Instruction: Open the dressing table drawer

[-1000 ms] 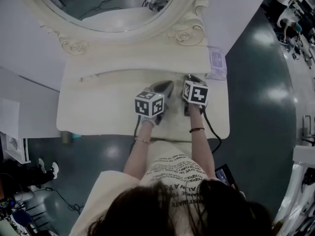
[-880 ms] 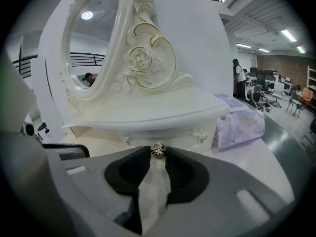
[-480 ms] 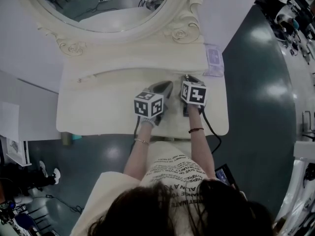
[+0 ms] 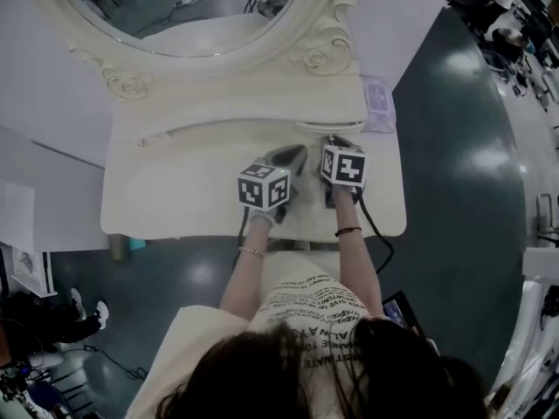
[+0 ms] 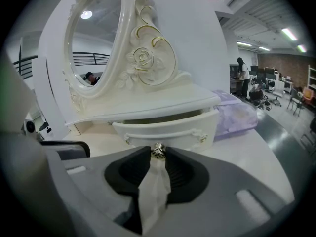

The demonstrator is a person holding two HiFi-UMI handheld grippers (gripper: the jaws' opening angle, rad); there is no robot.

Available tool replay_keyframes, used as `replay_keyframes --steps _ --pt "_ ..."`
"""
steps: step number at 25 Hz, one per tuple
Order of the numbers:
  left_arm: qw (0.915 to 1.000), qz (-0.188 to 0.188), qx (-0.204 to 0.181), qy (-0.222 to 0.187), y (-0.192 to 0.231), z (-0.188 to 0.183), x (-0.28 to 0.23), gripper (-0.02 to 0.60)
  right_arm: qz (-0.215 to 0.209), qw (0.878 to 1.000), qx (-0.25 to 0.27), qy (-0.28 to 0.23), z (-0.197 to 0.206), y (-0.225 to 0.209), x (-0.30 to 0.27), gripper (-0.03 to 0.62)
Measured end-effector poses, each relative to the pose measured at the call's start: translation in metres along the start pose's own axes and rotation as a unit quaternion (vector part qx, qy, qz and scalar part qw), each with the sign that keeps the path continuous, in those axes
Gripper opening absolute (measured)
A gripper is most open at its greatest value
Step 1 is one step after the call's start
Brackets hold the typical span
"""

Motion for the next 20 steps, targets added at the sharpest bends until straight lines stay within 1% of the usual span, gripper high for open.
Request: replay_keyframes --steps 11,20 --pt "0.9999 0.013 -0.004 0.0 -0.009 0.002 0.004 0.0 -0.001 1.0 -0.003 0.002 0.006 0.002 0.006 0.103" --pt "0.9999 0.014 -0.006 0.001 -0.011 0.006 0.009 -0.001 0.0 1.0 -0.005 0.003 0.012 0.005 0.01 0.103"
Point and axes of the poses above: the fingertips, and each gripper's own axes: x backward along the fingers, y to its left, z out of its underside, the point moved 1 cm from there along x, backward along the fingers, and after that the axes turned 8 degrees about y, right-handed, at the moved point
